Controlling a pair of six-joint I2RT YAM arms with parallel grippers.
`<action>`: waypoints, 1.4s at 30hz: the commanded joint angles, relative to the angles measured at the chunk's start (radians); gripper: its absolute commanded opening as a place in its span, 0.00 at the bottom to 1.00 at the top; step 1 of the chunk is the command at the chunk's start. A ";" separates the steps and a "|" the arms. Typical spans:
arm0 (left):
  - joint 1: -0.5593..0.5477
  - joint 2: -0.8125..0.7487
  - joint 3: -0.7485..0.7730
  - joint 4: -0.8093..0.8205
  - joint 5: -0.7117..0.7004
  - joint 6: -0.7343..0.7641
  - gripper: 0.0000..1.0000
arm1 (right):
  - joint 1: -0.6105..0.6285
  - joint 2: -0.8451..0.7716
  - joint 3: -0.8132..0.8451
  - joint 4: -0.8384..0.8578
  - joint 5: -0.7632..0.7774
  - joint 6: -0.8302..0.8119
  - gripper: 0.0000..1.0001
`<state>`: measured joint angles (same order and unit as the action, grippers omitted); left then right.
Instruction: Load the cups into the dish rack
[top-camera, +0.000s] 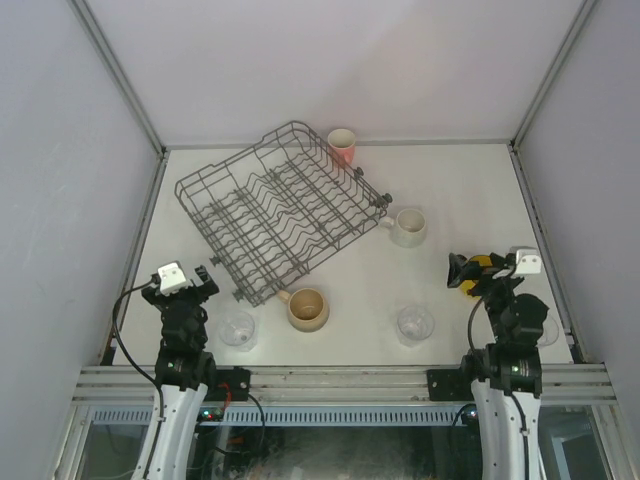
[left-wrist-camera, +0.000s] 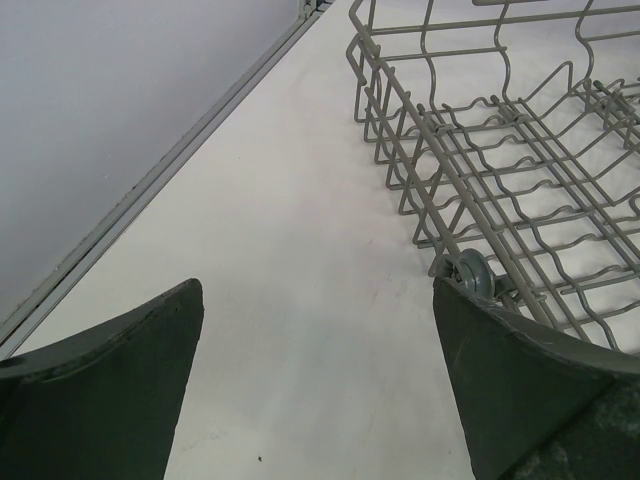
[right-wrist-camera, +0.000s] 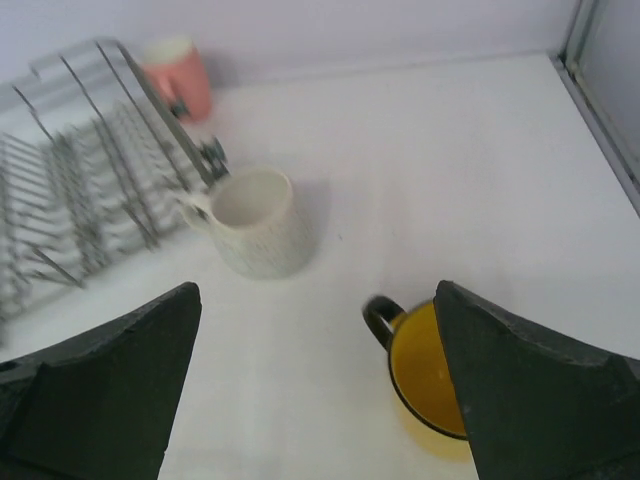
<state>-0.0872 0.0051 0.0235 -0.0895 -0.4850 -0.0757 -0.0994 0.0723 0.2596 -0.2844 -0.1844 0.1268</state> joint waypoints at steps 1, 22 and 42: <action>0.006 -0.211 -0.105 -0.018 0.016 0.017 1.00 | 0.006 0.044 0.131 0.067 -0.008 0.170 1.00; 0.005 -0.179 -0.002 -0.079 0.004 0.012 1.00 | -0.032 0.504 0.556 0.203 -0.702 0.698 1.00; 0.005 0.460 0.959 -0.679 0.168 -0.357 1.00 | 0.416 0.707 0.775 -0.181 -0.345 0.564 1.00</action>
<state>-0.0872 0.4217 0.9176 -0.6186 -0.4942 -0.4328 0.1387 0.7410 0.9482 -0.2787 -0.7387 0.8009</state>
